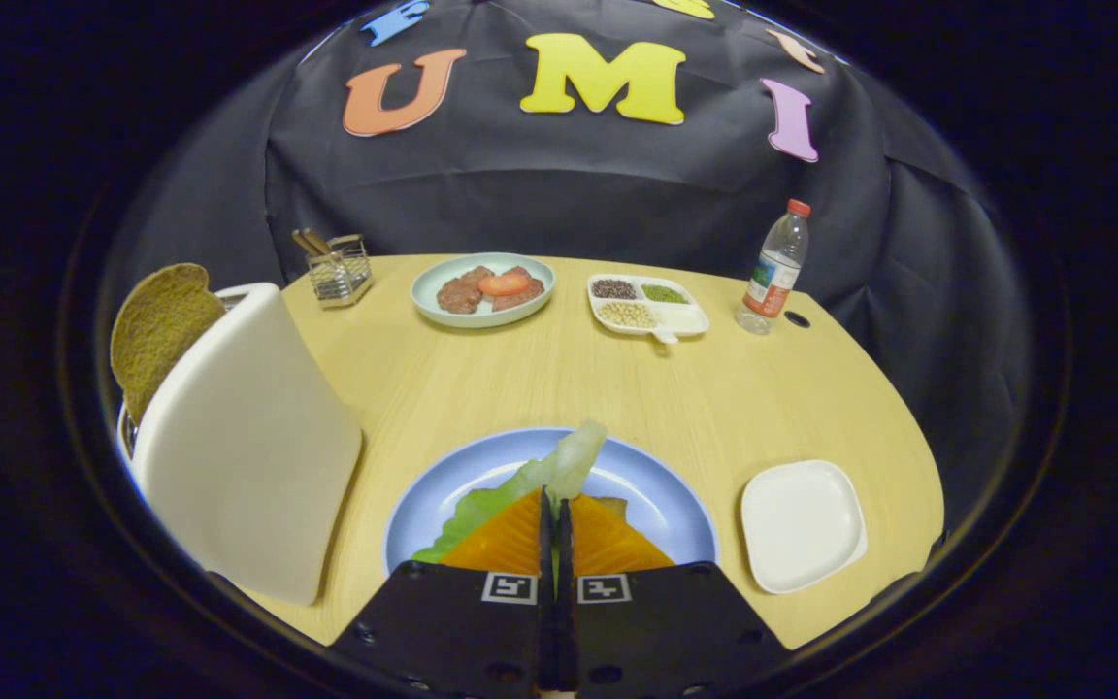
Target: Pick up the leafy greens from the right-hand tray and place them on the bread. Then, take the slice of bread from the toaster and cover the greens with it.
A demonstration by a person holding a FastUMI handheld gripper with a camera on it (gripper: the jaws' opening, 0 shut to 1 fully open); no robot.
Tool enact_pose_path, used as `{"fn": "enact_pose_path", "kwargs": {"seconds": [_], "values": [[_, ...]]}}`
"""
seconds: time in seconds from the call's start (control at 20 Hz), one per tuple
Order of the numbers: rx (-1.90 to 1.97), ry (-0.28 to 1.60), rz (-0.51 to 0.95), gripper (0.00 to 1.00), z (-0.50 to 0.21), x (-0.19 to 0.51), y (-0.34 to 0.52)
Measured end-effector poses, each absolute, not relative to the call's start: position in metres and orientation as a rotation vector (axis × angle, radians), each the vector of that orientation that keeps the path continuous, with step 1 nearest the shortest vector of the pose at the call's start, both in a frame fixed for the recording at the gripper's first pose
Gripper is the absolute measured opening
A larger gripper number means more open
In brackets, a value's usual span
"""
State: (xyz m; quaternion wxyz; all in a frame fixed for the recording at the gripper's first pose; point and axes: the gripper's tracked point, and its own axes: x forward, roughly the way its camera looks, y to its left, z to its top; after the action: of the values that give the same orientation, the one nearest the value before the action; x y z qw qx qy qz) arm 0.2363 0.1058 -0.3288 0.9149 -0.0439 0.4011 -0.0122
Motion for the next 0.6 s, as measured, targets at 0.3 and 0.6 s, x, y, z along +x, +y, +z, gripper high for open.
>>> {"fn": "enact_pose_path", "kwargs": {"seconds": [0.3,0.6], "values": [[-0.069,0.754,-0.052,0.61,-0.302,0.227,0.101],[-0.076,0.745,-0.098,0.96,-0.284,0.199,0.100]]}}
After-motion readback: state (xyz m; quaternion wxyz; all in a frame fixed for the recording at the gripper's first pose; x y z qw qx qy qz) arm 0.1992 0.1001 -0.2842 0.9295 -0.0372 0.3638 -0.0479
